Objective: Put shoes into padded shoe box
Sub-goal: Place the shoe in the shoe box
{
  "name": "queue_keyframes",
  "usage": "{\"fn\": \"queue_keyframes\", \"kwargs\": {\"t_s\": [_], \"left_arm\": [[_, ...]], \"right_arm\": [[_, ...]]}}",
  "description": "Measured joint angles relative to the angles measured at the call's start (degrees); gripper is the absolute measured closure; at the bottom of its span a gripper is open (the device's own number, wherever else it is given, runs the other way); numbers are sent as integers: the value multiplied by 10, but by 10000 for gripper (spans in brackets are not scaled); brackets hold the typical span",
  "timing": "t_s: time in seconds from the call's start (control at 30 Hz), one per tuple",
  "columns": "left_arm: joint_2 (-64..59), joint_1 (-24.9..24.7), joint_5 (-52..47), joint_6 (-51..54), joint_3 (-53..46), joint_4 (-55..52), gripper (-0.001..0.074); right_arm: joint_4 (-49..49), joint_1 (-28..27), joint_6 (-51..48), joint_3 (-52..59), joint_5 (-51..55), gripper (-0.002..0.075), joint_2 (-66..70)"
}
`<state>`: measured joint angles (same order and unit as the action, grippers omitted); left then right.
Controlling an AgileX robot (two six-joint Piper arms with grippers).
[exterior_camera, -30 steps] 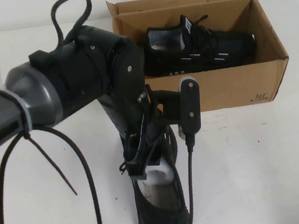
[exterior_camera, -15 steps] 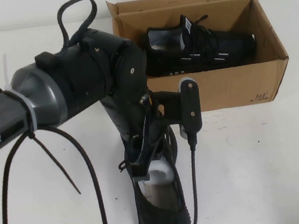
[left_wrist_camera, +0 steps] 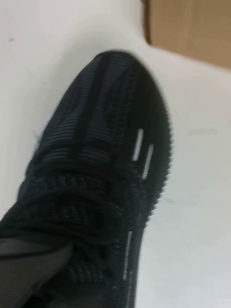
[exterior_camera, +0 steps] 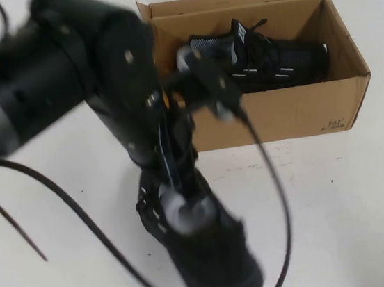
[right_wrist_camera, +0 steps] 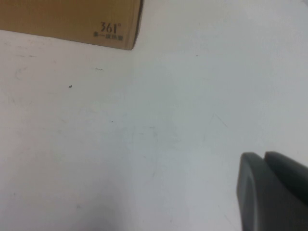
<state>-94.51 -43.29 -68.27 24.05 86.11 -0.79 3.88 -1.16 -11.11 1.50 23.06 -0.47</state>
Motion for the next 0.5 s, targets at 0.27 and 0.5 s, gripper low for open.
{"fn": "queue_keyframes", "kwargs": {"t_s": [0.27,0.5], "left_arm": [[13,0,-2,-241,125,0,733],[3,0,86,-359,213,1,733]], "right_arm": [[0,0,0,0,0,734,0],[0,0,0,0,0,734,-1]]}}
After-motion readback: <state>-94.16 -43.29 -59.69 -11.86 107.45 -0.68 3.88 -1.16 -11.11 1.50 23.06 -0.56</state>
